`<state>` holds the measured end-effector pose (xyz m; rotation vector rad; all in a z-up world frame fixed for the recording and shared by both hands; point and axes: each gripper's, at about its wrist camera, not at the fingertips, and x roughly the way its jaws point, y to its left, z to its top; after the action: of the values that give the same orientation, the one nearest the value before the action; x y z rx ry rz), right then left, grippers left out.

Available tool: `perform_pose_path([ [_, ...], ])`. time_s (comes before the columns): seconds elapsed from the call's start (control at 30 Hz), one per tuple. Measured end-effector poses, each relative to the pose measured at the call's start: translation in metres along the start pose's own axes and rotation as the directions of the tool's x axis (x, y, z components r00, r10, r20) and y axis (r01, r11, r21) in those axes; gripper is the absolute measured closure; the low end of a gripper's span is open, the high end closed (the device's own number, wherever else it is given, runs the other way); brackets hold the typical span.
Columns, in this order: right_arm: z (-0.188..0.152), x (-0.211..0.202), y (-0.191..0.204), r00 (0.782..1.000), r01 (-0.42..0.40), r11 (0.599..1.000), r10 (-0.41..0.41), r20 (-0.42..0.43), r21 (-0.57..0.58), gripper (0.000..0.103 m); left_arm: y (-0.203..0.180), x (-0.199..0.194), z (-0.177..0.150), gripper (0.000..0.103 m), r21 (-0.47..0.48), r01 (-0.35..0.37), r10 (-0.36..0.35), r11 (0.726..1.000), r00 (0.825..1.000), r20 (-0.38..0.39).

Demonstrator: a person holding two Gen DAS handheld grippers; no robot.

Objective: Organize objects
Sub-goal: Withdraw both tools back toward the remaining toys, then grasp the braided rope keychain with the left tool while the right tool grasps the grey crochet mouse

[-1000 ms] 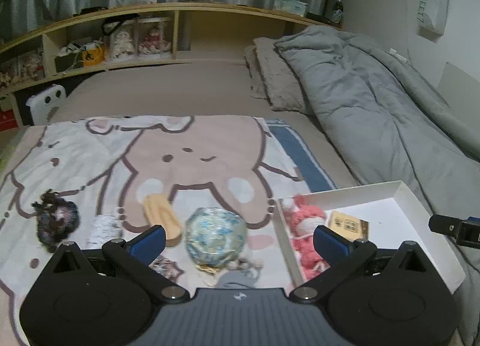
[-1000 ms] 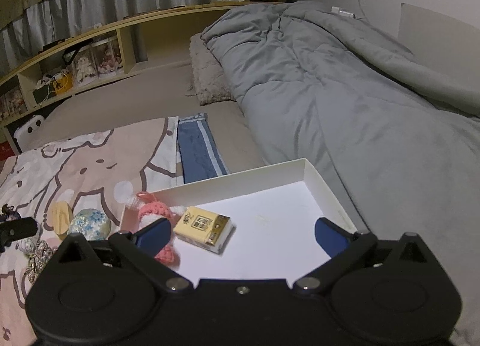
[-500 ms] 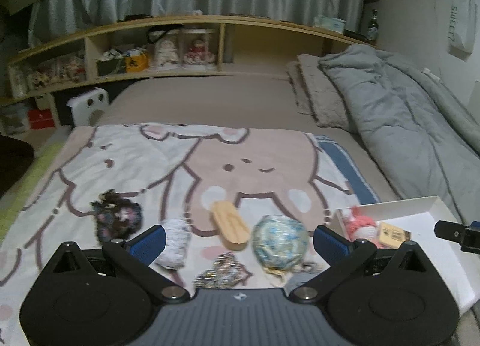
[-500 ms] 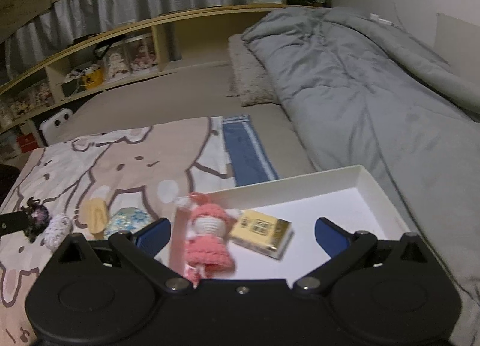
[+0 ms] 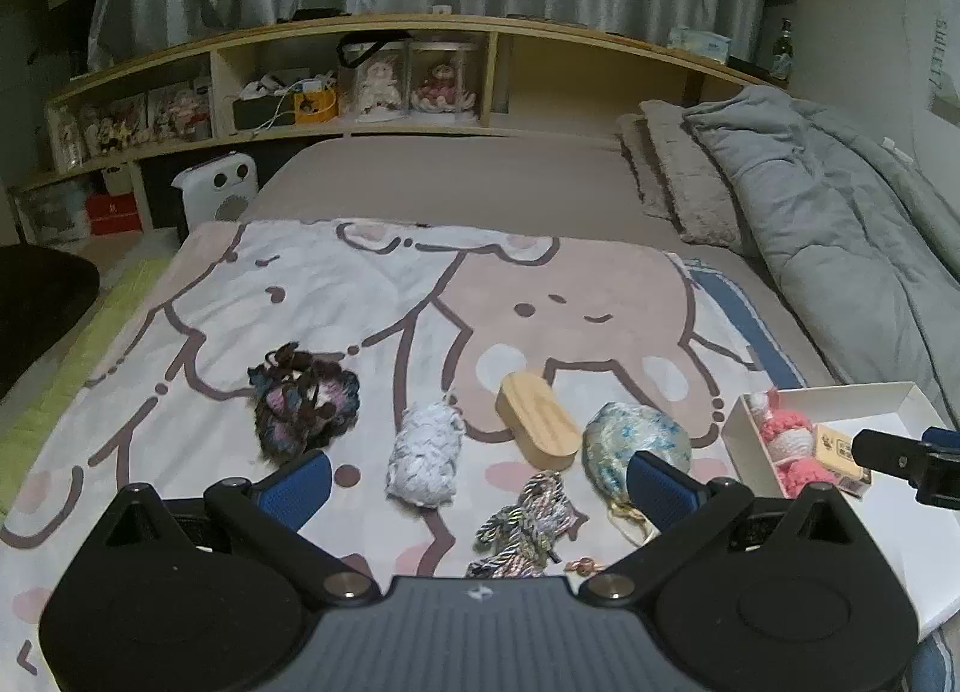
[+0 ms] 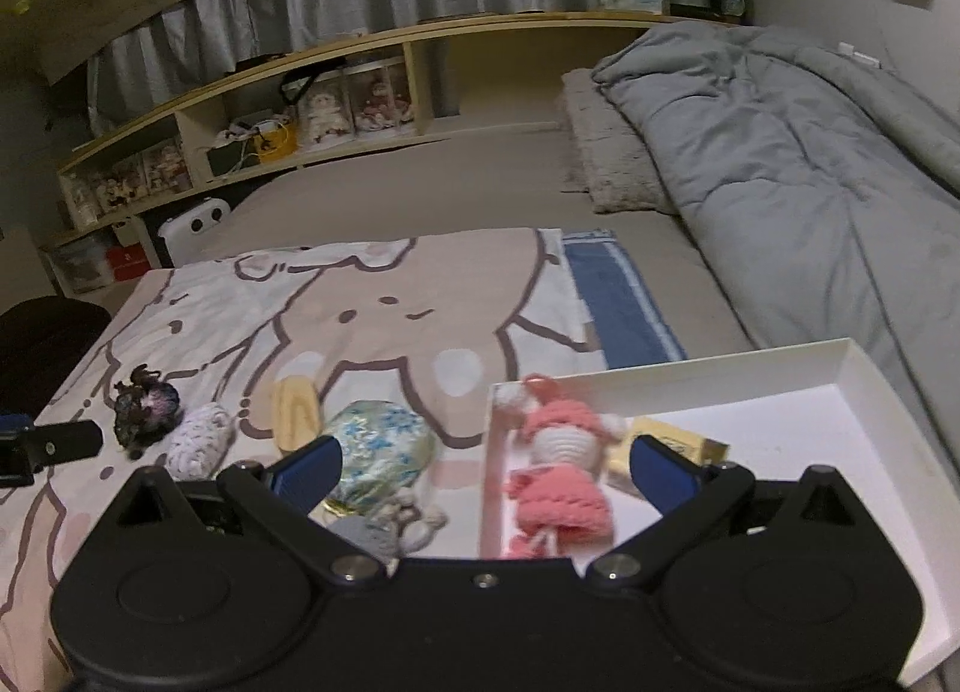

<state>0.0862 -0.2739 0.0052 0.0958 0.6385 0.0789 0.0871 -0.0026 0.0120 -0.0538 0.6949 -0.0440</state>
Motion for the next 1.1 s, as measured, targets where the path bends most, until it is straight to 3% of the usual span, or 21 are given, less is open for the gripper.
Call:
perform_pose_path([
  [0.23,-0.012,0.011,0.019,1.000,0.000,0.997,0.003,0.029,-0.082,0.000,0.012,0.013,-0.007,0.000,-0.013,0.010,-0.011,1.000,1.000,-0.021],
  [0.33,-0.020,0.016,0.026,0.999,-0.016,0.992,0.020,0.029,-0.125,0.004,0.017,0.017,-0.010,0.000,-0.014,0.053,-0.054,0.998,0.998,-0.015],
  [0.43,-0.026,0.023,0.031,0.999,-0.035,0.987,0.037,0.011,-0.159,0.011,0.019,0.025,-0.013,0.006,-0.020,0.082,-0.083,0.996,0.996,-0.029],
  [0.5,-0.029,0.028,0.034,0.998,-0.056,0.983,0.058,0.004,-0.174,0.012,0.018,0.033,-0.015,0.017,-0.024,0.088,-0.089,0.996,0.995,-0.044],
  [0.67,-0.043,0.040,0.047,0.993,-0.120,0.962,0.117,-0.027,-0.246,0.021,0.014,0.052,-0.022,0.024,-0.010,0.122,-0.122,0.993,0.989,-0.082],
  [0.87,-0.058,0.055,0.064,0.986,-0.167,0.925,0.147,-0.085,-0.341,0.024,0.012,0.074,-0.029,0.038,-0.015,0.188,-0.189,0.982,0.975,-0.120],
  [1.1,-0.073,0.073,0.075,0.979,-0.187,0.892,0.136,-0.149,-0.412,0.029,0.011,0.098,-0.042,0.042,-0.027,0.209,-0.211,0.978,0.963,-0.170],
])
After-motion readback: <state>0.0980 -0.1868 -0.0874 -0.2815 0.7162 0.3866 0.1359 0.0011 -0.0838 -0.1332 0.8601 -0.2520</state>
